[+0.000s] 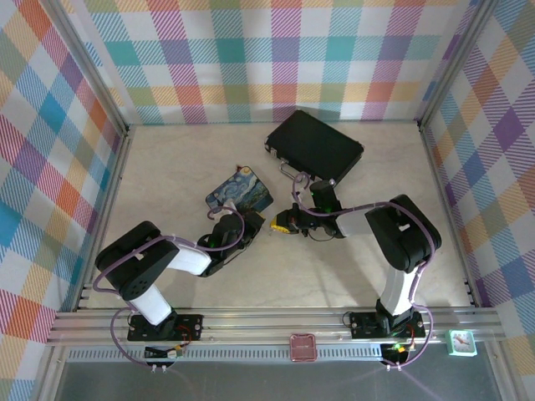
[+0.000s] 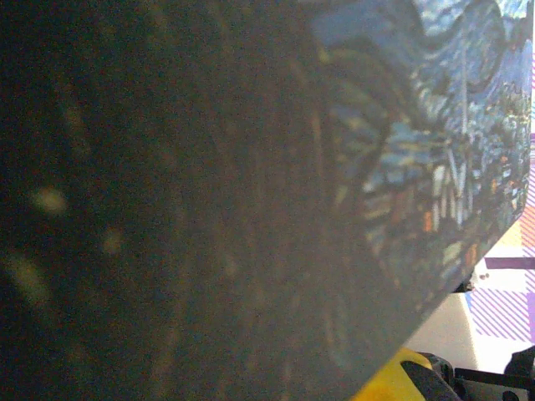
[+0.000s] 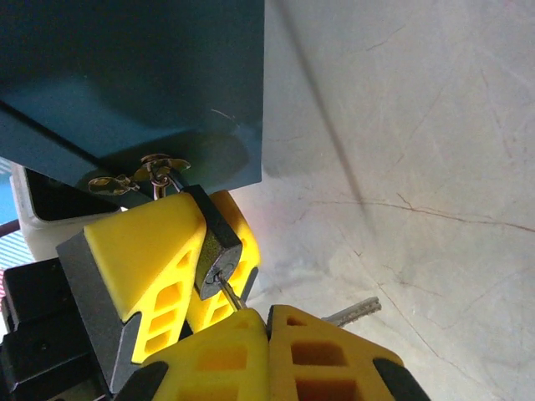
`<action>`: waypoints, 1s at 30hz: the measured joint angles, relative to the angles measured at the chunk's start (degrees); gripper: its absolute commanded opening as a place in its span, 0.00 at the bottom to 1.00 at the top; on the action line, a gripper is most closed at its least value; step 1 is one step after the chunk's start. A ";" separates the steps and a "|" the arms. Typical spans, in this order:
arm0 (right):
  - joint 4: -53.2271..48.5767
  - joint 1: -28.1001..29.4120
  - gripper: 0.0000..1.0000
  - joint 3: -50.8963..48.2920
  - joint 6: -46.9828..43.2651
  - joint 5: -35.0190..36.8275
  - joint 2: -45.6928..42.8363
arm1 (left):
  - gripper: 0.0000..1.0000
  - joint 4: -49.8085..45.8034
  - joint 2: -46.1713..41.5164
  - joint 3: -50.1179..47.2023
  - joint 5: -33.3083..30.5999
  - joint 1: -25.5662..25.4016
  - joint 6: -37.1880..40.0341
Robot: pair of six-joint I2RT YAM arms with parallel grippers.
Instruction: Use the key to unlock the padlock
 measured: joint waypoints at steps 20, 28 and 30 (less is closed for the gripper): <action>-16.02 4.87 0.00 3.50 -18.88 13.42 -6.03 | 0.00 -3.04 -1.22 0.37 0.96 0.07 0.96; -10.14 5.44 0.00 0.31 -6.49 14.21 -7.21 | 0.00 -6.91 -4.20 0.37 0.83 0.07 1.75; -5.51 5.42 0.00 -1.66 0.52 13.70 -6.75 | 0.00 -7.52 -4.35 0.37 0.85 0.07 2.19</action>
